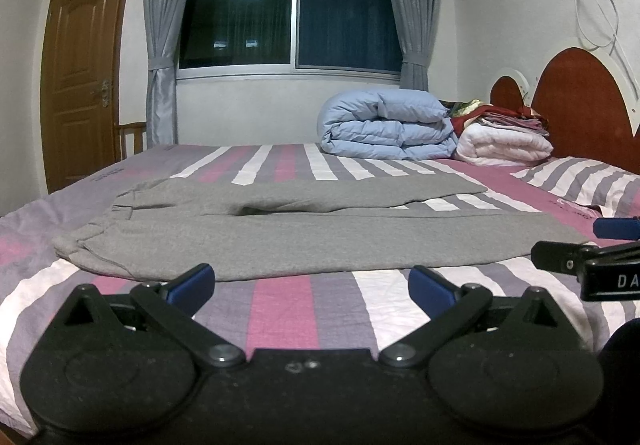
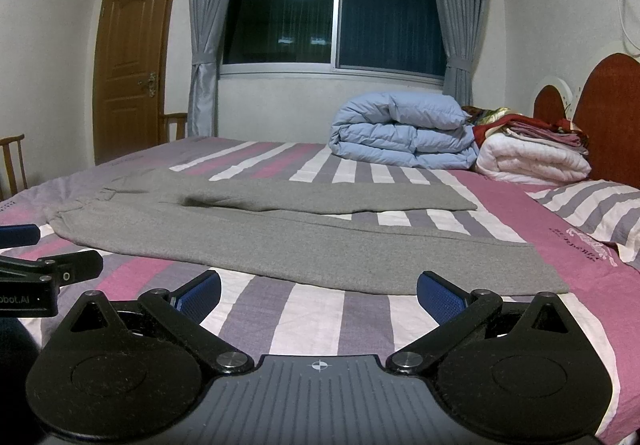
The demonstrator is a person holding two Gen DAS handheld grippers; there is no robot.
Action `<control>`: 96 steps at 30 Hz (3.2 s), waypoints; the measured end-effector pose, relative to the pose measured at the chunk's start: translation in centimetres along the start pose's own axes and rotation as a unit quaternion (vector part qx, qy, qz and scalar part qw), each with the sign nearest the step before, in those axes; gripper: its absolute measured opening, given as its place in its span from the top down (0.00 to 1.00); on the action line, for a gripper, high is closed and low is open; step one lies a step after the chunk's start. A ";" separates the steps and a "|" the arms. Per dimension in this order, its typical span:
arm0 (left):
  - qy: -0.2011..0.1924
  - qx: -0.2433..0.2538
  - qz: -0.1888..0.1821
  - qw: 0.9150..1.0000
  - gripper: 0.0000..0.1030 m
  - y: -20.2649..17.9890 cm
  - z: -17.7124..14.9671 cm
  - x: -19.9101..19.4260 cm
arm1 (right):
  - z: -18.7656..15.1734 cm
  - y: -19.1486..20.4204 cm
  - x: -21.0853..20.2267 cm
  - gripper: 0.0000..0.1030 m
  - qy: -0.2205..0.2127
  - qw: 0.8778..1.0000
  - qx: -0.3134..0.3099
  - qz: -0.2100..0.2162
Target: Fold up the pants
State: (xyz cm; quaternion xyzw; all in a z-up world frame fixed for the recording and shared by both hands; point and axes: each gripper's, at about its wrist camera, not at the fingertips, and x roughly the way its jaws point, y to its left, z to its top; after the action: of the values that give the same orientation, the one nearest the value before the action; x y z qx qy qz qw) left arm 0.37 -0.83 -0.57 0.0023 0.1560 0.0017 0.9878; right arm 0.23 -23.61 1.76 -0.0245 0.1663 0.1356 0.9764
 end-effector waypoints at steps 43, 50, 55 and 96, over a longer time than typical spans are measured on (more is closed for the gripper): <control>0.034 0.000 0.019 0.999 0.06 7.3 6.1 5.0 | 3.4 -1.9 4.5 0.00 0.012 0.999 0.006 0.047; 0.052 -0.001 0.046 0.998 0.06 14.5 9.8 10.4 | 8.3 -2.4 10.7 0.26 0.009 0.996 0.001 0.083; 0.073 0.037 0.063 0.995 0.15 19.5 11.5 15.2 | 11.1 -1.8 16.4 0.37 0.009 0.994 -0.021 0.108; 0.255 0.060 0.000 0.965 0.34 38.7 10.9 47.0 | 15.4 9.2 63.0 0.60 0.219 0.912 -0.193 0.287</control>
State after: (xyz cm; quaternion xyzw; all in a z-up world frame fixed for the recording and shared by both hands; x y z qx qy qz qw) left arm 48.31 38.00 -4.50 0.0608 0.4026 -0.0073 0.9133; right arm 59.82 2.86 -4.62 -0.1931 0.3460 0.4312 0.8106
